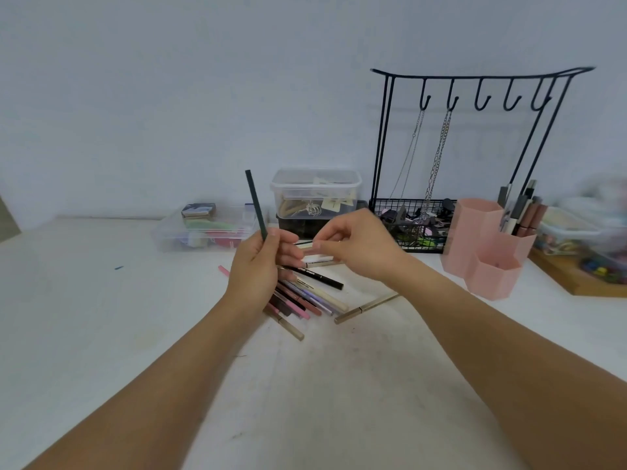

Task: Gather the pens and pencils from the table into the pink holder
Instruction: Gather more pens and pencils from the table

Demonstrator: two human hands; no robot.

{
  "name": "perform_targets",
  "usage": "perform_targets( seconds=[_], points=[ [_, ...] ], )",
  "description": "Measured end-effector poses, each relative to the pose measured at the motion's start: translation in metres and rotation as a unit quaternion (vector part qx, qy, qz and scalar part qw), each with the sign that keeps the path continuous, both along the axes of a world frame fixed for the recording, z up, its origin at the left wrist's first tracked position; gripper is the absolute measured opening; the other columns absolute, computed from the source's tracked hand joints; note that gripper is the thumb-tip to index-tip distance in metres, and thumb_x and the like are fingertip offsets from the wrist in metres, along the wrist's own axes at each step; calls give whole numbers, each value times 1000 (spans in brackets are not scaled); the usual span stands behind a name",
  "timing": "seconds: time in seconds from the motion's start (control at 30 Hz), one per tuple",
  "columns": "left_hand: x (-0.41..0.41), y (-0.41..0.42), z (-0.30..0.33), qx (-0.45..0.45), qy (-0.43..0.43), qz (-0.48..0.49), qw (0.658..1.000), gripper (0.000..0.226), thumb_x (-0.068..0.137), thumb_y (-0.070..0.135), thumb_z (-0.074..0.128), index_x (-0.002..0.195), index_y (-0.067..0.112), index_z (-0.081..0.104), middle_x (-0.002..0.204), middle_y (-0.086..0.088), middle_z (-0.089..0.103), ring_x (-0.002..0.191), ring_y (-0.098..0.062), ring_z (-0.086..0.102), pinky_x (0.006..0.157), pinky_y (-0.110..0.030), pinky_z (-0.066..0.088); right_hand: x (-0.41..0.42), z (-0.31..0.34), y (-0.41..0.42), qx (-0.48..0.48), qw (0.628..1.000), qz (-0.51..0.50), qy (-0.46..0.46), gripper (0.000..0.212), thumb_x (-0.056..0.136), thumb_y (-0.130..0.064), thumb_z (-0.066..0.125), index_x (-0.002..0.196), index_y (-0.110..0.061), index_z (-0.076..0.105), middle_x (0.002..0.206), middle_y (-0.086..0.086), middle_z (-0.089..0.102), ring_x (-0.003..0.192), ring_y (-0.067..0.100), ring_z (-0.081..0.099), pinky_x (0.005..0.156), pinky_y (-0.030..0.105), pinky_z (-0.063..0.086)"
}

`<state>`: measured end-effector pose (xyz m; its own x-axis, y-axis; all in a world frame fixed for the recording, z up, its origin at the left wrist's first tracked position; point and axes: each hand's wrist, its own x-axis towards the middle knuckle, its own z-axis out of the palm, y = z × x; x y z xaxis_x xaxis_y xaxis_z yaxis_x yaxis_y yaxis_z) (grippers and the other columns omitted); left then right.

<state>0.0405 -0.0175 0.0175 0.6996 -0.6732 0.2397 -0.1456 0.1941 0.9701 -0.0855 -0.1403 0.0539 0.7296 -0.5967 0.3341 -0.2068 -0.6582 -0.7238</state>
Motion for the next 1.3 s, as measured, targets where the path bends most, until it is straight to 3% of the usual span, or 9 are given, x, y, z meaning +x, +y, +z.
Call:
perform_targets(
  seconds=[0.2,0.33,0.5,0.67,0.8,0.93,1.1,1.2,1.3],
  points=[
    [7,-2,3,14,63,41,997,26,107,20,47,89,16,65,51,6,36,41,-9,29,39,-20,27,-7,6,-11,-92,987,-20,128,13,86,-27,79,94,-17,79,87,-6,73,78,6,66,64,15,45],
    [13,1,7,37,104,65,992,29,103,35,49,85,15,59,48,8,30,38,-9,23,38,-22,22,-1,-10,-1,-126,972,-13,195,14,87,-27,77,94,-15,78,88,-4,72,82,14,67,76,29,54],
    [15,0,7,20,143,68,987,41,104,46,44,81,15,57,44,10,28,36,-7,21,37,-22,20,4,-25,4,-131,968,-19,212,10,89,-20,74,84,-12,78,75,1,71,70,17,66,62,22,44],
    [15,-1,6,18,154,73,985,42,103,47,46,80,14,58,44,10,30,35,-7,25,36,-20,23,2,-18,-2,-81,977,-10,195,13,91,-20,73,85,-9,77,75,-1,71,67,13,65,60,19,46],
    [12,-2,5,6,137,33,990,33,100,43,56,91,12,62,53,8,30,41,-7,26,38,-20,24,-3,-2,-4,88,993,21,75,13,92,-19,72,95,-7,76,83,11,73,63,13,67,63,23,60],
    [6,-3,7,-37,132,-38,990,33,95,43,64,95,11,63,57,5,27,49,-11,26,45,-24,26,1,9,11,223,972,73,-34,18,92,-11,72,106,1,71,89,22,70,69,18,69,69,25,61],
    [-1,-1,6,-45,82,-106,990,37,77,53,72,86,17,65,67,-5,55,62,-17,51,59,-32,47,9,7,30,191,972,130,-42,19,92,-4,70,110,2,71,86,15,72,74,22,73,71,24,61],
    [-1,-4,1,-19,50,-75,996,24,96,44,62,102,23,72,100,-8,78,95,-23,73,91,-50,57,13,1,35,188,972,134,-36,16,90,2,69,106,2,72,85,18,69,76,23,75,74,27,62],
    [-5,-5,0,17,-19,-29,999,21,106,38,48,103,28,66,107,-8,78,104,-21,73,97,-52,55,16,-5,37,178,978,104,-31,16,85,6,72,101,5,71,82,25,69,71,23,73,76,36,64]
  ],
)
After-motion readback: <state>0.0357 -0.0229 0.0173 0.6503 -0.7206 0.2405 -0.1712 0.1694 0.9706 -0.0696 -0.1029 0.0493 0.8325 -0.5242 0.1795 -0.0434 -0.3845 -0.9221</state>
